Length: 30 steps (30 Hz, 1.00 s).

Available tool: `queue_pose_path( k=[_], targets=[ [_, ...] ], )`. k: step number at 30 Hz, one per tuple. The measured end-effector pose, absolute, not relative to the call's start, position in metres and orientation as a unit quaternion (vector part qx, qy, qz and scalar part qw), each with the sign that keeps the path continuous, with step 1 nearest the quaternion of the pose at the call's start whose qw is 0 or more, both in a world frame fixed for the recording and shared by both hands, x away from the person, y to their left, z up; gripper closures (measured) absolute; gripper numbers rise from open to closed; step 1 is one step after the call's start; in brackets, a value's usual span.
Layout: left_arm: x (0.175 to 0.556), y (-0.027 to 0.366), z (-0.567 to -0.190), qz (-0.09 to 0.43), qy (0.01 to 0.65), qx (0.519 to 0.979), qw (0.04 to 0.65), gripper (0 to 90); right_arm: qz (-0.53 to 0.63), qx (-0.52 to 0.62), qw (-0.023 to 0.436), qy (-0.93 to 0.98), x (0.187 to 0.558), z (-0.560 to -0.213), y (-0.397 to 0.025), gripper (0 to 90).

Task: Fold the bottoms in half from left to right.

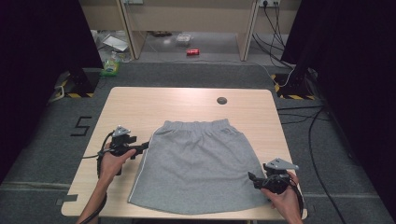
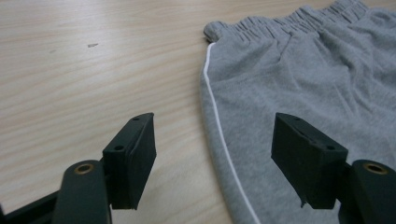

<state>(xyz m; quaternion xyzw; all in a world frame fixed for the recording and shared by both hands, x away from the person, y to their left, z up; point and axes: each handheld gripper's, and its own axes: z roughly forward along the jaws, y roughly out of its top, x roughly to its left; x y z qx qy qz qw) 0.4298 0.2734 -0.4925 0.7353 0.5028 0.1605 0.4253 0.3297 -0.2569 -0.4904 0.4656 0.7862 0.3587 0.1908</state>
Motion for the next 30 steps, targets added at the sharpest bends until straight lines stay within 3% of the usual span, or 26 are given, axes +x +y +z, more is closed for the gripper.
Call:
queue_pose_path(
  k=[21,30],
  targets=[
    [0.490,0.228,-0.494,0.160,0.497,0.756,0.395,37.2,0.354,0.459,0.189,0.793,0.331,-0.492,-0.254,27.7],
    [0.506,0.211,-0.498,0.173,0.489,0.770,0.372,48.9,0.357,0.455,0.188,0.794,0.331,-0.492,-0.251,28.2]
  ],
)
